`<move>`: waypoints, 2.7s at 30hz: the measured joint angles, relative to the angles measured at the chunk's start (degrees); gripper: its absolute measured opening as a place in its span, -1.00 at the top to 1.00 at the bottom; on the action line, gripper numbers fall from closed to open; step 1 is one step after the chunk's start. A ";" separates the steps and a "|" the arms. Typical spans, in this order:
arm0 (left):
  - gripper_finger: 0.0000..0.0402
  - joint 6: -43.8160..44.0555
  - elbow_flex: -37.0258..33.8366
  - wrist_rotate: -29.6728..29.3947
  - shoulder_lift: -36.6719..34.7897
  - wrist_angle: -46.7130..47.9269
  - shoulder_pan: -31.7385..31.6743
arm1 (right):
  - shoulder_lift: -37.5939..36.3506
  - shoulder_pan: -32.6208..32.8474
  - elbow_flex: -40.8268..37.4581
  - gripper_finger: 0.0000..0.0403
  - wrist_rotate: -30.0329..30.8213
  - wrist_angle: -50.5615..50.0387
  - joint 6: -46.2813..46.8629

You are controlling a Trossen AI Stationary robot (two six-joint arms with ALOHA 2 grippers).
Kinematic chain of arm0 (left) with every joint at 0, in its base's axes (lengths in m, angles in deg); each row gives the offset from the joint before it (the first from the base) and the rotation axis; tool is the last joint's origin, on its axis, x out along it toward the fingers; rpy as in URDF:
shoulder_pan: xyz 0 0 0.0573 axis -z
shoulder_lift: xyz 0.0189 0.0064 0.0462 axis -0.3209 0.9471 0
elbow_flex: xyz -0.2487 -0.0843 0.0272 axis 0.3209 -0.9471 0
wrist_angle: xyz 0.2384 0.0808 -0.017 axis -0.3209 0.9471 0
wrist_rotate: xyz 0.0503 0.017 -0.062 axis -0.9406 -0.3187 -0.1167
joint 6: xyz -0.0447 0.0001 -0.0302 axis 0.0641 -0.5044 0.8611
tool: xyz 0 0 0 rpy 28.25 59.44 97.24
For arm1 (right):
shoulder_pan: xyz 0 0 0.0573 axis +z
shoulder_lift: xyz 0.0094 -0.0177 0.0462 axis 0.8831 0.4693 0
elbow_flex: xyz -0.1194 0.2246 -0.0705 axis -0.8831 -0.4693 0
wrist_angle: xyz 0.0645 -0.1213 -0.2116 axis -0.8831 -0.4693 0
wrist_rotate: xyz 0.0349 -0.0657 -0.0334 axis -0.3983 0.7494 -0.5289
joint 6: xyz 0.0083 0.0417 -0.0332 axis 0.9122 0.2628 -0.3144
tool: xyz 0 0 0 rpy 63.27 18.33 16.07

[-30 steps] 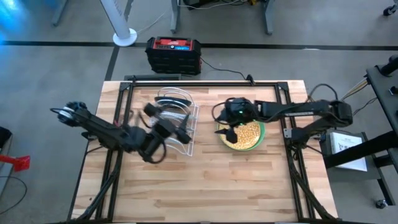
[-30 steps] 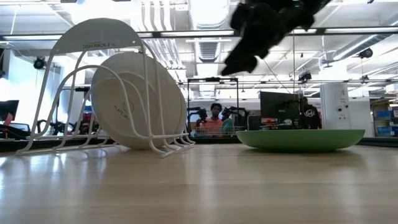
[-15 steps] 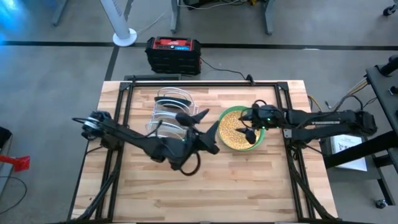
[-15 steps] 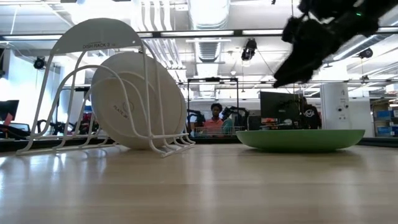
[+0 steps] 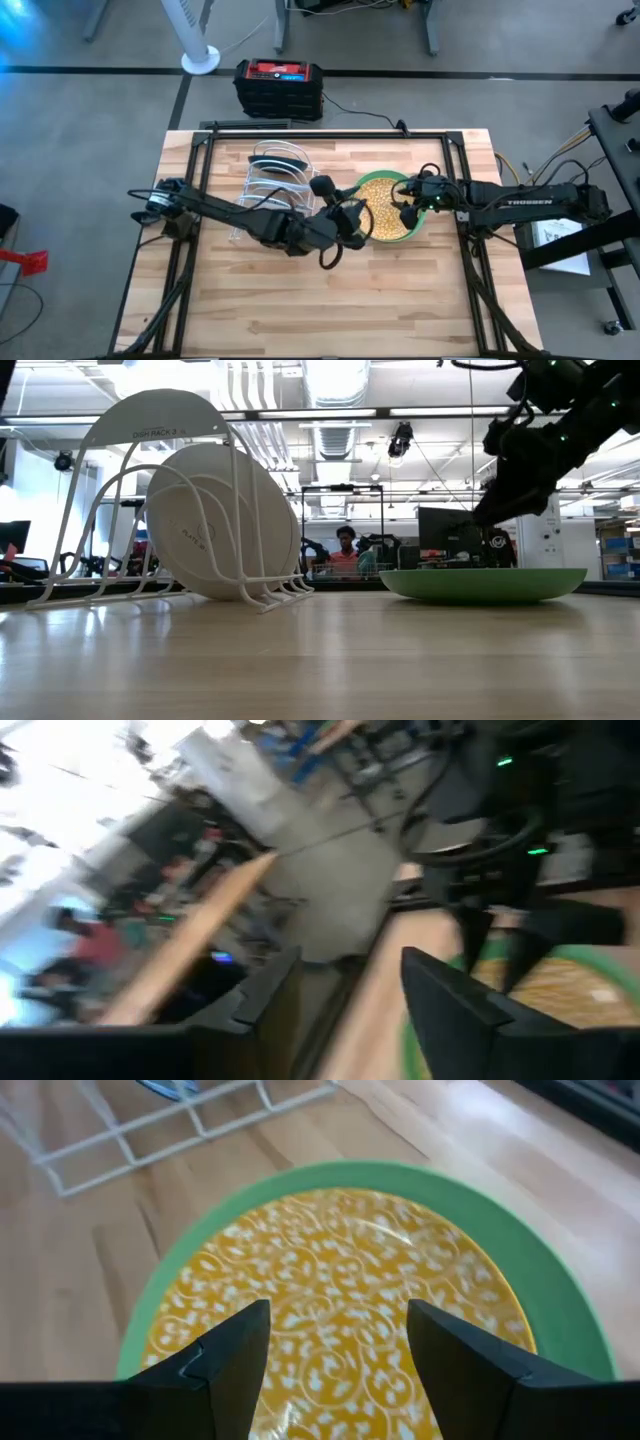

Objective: Sort dishes
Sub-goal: Put the yellow pattern plate in the dish rack

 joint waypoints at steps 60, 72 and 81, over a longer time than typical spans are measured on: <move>1.00 38.79 -0.13 39.95 23.66 8.10 -15.19 | 15.64 -4.34 -2.77 -0.35 1.37 -4.84 19.49; 1.00 41.49 0.04 42.76 26.46 7.26 -15.67 | 15.91 -4.63 -3.37 -0.30 0.08 -2.72 20.67; 1.00 40.88 -0.02 44.03 26.68 5.60 -15.82 | 14.24 -4.78 -3.60 -0.32 -2.90 -0.06 21.67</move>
